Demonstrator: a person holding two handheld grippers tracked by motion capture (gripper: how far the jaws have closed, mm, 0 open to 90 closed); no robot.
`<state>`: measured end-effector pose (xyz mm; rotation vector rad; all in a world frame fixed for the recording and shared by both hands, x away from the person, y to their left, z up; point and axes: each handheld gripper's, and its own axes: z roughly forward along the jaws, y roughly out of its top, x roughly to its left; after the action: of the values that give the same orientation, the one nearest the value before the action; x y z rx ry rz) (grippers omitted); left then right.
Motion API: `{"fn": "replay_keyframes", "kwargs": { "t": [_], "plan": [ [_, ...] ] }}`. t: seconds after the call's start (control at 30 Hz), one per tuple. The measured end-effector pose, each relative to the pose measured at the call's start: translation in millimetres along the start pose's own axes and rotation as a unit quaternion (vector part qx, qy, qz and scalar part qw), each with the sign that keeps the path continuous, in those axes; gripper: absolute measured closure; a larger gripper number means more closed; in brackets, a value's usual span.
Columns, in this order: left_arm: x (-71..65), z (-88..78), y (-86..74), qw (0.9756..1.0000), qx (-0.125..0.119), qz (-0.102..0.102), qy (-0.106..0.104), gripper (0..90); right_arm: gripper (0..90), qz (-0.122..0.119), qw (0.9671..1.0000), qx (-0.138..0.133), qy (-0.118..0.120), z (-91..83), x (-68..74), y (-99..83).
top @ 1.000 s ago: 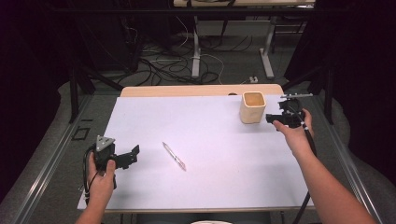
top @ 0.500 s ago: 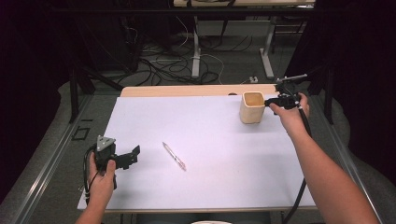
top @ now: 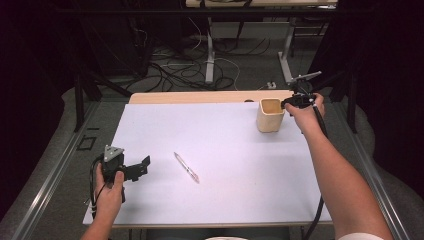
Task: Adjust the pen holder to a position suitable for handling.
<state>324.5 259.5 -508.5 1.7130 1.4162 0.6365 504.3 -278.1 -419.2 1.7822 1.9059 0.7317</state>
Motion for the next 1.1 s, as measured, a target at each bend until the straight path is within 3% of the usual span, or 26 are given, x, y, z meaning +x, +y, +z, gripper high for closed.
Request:
{"fn": "replay_keyframes", "kwargs": {
  "t": [0.23,0.43,0.83,1.0,1.1],
  "plan": [
    [0.7,0.2,0.1,1.0,0.004,0.001,0.002,0.2,65.8,0.013,0.9998,0.014,0.006,17.7,1.6,4.8],
    [1.1,-0.1,-0.5,1.0,0.004,0.0,0.003,0.2,68.1,0.007,0.9998,0.017,0.005,31.7,2.5,5.0],
    [1.0,0.1,-1.2,1.0,0.004,0.0,0.0,0.3,68.2,0.01,0.9989,0.042,-0.018,49.3,5.7,4.1],
    [1.5,-0.4,-0.8,1.0,0.006,-0.002,-0.002,0.3,73.3,0.015,0.9976,0.06,-0.034,56.0,3.3,2.0],
    [1.6,-0.5,-0.8,1.0,0.005,-0.004,-0.005,0.3,78.7,0.024,0.9973,0.062,-0.029,56.9,3.6,2.0]
  ]
}}
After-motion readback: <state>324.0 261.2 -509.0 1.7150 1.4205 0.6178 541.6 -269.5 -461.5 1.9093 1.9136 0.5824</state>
